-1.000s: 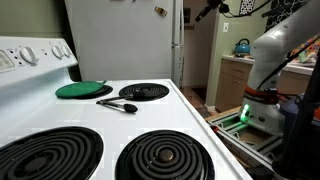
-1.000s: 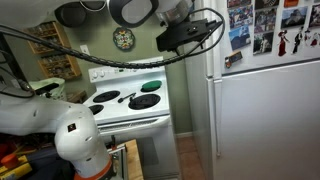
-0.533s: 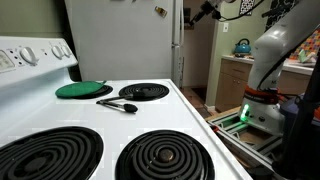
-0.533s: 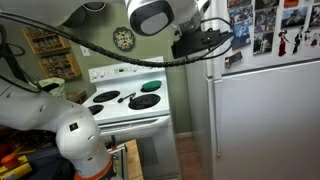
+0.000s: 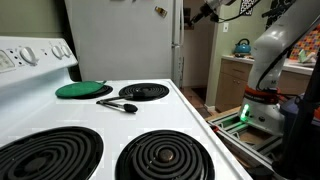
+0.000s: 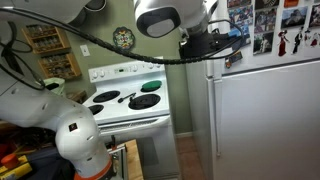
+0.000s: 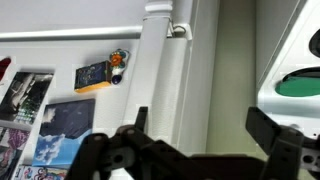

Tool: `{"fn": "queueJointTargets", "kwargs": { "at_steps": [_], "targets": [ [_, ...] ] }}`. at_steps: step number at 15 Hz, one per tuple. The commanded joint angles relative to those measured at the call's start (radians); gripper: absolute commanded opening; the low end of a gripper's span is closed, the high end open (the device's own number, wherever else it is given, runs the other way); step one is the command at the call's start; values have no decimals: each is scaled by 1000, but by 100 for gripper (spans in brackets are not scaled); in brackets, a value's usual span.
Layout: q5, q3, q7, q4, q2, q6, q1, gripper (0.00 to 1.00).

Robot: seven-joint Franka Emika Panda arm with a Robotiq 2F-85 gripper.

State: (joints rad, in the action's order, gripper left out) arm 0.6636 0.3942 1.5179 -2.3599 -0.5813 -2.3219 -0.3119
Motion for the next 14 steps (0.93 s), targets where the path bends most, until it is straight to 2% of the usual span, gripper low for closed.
{"fn": "queueJointTargets", "kwargs": {
  "at_steps": [1,9,14],
  "targets": [
    [109,-9,105,23,55,-10,31,100],
    [349,-71,281,59,151,-15,120,100],
    [447,-124,363,94,218,4,188,99]
  ]
}}
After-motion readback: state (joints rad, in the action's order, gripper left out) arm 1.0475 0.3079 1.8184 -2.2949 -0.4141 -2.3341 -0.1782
